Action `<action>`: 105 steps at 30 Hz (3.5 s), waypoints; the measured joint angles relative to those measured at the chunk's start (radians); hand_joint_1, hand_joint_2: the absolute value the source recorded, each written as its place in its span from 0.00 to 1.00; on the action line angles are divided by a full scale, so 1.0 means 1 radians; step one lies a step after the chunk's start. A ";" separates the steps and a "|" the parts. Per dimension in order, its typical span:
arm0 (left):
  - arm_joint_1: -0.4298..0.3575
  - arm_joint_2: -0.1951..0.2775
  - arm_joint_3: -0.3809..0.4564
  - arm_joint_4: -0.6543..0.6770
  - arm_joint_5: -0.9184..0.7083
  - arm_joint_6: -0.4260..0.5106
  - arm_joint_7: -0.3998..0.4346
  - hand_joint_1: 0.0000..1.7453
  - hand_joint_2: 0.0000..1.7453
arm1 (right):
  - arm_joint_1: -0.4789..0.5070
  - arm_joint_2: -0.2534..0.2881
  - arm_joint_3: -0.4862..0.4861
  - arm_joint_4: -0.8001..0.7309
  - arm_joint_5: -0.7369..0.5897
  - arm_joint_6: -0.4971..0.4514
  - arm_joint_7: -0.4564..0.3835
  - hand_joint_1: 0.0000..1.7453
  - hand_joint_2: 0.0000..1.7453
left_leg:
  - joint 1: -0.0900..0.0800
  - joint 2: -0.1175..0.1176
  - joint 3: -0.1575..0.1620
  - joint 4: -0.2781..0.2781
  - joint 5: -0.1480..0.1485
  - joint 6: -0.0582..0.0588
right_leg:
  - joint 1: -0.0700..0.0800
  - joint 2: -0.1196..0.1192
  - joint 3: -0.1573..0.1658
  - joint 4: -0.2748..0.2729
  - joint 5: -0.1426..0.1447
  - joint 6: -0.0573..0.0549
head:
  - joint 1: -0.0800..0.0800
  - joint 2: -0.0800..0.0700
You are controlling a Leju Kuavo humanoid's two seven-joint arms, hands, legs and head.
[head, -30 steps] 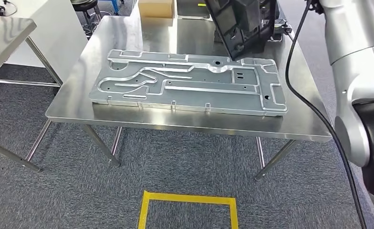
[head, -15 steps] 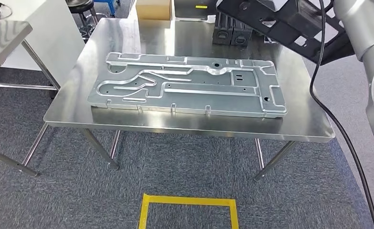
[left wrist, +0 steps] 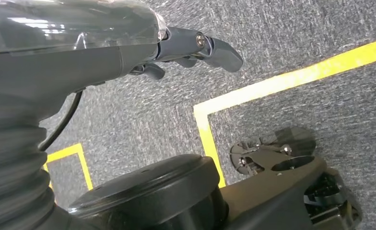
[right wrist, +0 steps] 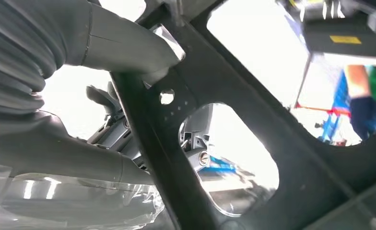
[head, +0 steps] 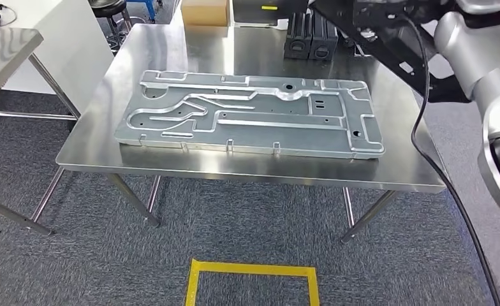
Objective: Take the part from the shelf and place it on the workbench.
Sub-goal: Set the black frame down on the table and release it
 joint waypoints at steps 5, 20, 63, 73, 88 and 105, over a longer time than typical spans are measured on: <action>-0.006 0.005 0.003 0.000 0.001 -0.004 0.011 0.00 1.00 | 0.011 0.000 0.003 0.027 -0.004 -0.016 0.015 1.00 1.00 | 0.001 0.005 -0.088 0.202 -0.099 -0.019 | -0.004 0.001 0.011 -0.006 -0.008 -0.027 | 0.000 0.000; 0.003 0.008 0.004 0.000 0.008 -0.003 0.011 0.00 1.00 | 0.042 0.000 0.005 0.050 0.003 -0.040 0.011 1.00 1.00 | -0.005 0.014 0.075 -0.052 -0.008 0.039 | 0.003 0.003 -0.041 0.164 -0.093 0.013 | 0.000 0.000; -0.008 -0.004 0.004 0.000 -0.002 0.030 -0.031 0.00 1.00 | 0.136 0.451 0.142 0.010 0.248 -0.071 -0.249 1.00 1.00 | 0.013 0.011 0.032 0.021 -0.062 -0.031 | -0.008 0.005 -0.024 0.014 0.007 -0.024 | -0.002 0.000; -0.010 -0.005 0.003 0.000 -0.002 0.031 -0.048 0.00 1.00 | 0.152 0.515 0.161 -0.004 0.240 -0.066 -0.275 1.00 1.00 | 0.012 0.012 -0.019 0.046 -0.006 -0.029 | -0.002 0.004 -0.011 0.015 -0.001 -0.026 | -0.001 0.000; -0.006 -0.015 -0.004 0.001 0.008 0.019 -0.063 0.00 0.00 | 0.086 0.494 0.121 0.024 0.126 0.173 -0.286 0.00 0.00 | -0.003 0.005 -0.005 0.006 0.005 0.017 | 0.010 -0.001 -0.016 0.057 -0.017 -0.016 | -0.001 0.000; 0.019 -0.019 0.008 0.003 0.045 -0.018 -0.061 0.00 0.00 | -0.060 0.431 -0.008 0.103 -0.015 0.652 -0.057 0.00 0.00 | 0.025 0.007 -0.015 0.021 0.001 -0.035 | -0.006 -0.004 0.013 0.009 -0.014 0.001 | -0.001 0.000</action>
